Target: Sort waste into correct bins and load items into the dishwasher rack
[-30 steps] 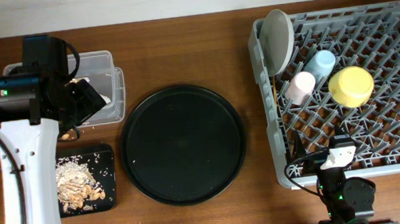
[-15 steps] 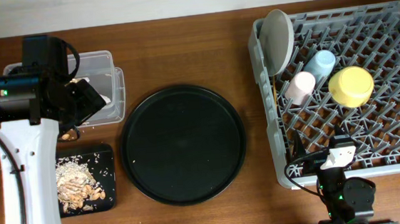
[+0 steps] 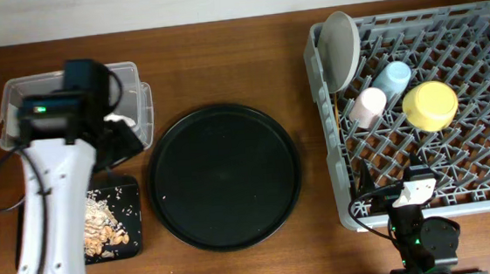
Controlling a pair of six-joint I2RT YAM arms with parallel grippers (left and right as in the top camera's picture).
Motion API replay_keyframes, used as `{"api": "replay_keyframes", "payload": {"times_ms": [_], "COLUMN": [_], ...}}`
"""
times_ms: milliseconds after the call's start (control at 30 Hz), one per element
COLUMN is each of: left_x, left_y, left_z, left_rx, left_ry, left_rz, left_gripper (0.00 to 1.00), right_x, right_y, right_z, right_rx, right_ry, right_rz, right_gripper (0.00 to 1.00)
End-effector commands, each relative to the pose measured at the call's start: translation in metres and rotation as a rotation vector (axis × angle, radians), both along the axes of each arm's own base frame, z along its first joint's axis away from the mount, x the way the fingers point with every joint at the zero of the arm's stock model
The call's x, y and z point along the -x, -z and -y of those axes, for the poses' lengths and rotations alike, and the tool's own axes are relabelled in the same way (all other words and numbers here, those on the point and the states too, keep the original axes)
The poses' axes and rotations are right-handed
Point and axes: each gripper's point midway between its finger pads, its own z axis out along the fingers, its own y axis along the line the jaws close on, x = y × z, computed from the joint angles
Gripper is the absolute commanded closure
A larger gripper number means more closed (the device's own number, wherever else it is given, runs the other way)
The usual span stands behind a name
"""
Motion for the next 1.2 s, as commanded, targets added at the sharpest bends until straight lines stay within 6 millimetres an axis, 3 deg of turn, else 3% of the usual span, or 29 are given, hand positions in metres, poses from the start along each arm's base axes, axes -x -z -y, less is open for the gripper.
{"api": "replay_keyframes", "payload": {"times_ms": [0,100,233,400,567,700,833,1000,1167], "left_x": [-0.009,-0.015,-0.003,0.013,0.05,0.06,0.061,0.051,0.048], "left_y": [0.031,0.055,0.087,0.103,0.101,0.089,0.091,0.073,0.061], "left_z": [0.017,0.031,0.039,0.039,0.032,0.03,0.031,0.061,0.06], "left_rx": [-0.02,0.021,0.07,0.079,0.065,0.062,0.041,-0.041,-0.092], "left_ry": [0.178,0.272,0.308,0.316,0.313,0.313,0.347,0.689,0.699], "left_rz": [0.045,0.126,0.244,0.457,0.652,0.773,0.82,1.001,1.137], "left_gripper": [0.01,0.01,0.01,0.01,0.01,0.01,0.01,0.01,0.01], "right_x": [0.0,0.0,0.0,0.0,0.0,0.0,0.0,0.0,0.0], "right_y": [0.002,0.002,0.002,0.002,0.002,0.002,0.002,0.002,0.002], "right_z": [0.003,0.003,0.003,0.003,0.003,0.003,0.003,0.003,0.003], "right_rx": [-0.007,-0.007,-0.007,-0.007,-0.007,-0.007,-0.007,-0.007,-0.007], "right_ry": [0.014,0.014,0.014,0.014,0.014,0.014,0.014,0.014,0.014], "right_rz": [-0.001,-0.001,-0.002,-0.001,-0.001,-0.001,-0.001,-0.001,-0.001], "right_gripper": [0.01,0.01,0.01,0.02,0.01,0.01,0.01,0.01,0.01]}}
